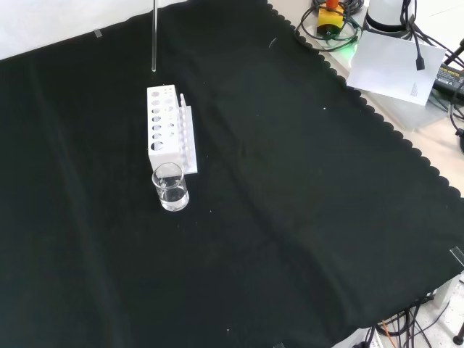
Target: Stir in the beaker to the left of the white test tube rack with the glass rod.
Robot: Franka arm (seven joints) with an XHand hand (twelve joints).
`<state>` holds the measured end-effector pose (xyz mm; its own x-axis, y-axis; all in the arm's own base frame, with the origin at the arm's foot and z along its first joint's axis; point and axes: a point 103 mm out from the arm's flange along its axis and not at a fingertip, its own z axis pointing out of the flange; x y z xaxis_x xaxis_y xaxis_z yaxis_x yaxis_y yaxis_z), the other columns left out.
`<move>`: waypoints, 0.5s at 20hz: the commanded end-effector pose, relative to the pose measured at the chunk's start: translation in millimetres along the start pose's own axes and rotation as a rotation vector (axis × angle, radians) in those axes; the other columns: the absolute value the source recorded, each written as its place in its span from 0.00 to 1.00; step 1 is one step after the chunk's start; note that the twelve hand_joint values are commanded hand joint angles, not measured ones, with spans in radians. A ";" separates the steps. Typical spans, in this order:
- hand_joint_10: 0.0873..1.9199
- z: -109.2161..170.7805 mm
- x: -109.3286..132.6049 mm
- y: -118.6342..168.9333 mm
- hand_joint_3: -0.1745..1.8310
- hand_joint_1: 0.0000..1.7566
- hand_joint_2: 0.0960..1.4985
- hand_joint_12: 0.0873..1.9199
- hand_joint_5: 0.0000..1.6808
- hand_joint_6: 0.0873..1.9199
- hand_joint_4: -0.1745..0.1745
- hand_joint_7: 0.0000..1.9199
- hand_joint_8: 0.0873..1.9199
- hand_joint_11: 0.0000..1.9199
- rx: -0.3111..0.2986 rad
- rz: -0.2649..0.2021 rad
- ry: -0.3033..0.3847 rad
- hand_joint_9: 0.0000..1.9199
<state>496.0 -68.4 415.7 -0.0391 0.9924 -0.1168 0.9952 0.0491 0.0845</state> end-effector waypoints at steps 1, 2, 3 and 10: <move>0.46 1.3 18.9 7.2 0.09 0.74 0.69 0.59 0.66 0.20 0.00 0.56 0.58 0.72 0.011 -0.029 0.009 0.81; 0.46 1.8 21.9 8.9 0.09 0.74 0.69 0.59 0.66 0.20 0.00 0.56 0.59 0.72 0.013 -0.035 0.012 0.81; 0.46 1.9 25.7 11.0 0.09 0.74 0.69 0.59 0.67 0.20 0.00 0.56 0.59 0.72 0.013 -0.042 0.015 0.81; 0.46 -9.8 65.2 35.9 0.09 0.74 0.69 0.59 0.67 0.20 0.00 0.56 0.59 0.72 0.000 -0.130 0.030 0.81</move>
<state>513.7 -35.5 415.5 -0.0994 0.9892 -0.1081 0.9918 0.1073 0.0698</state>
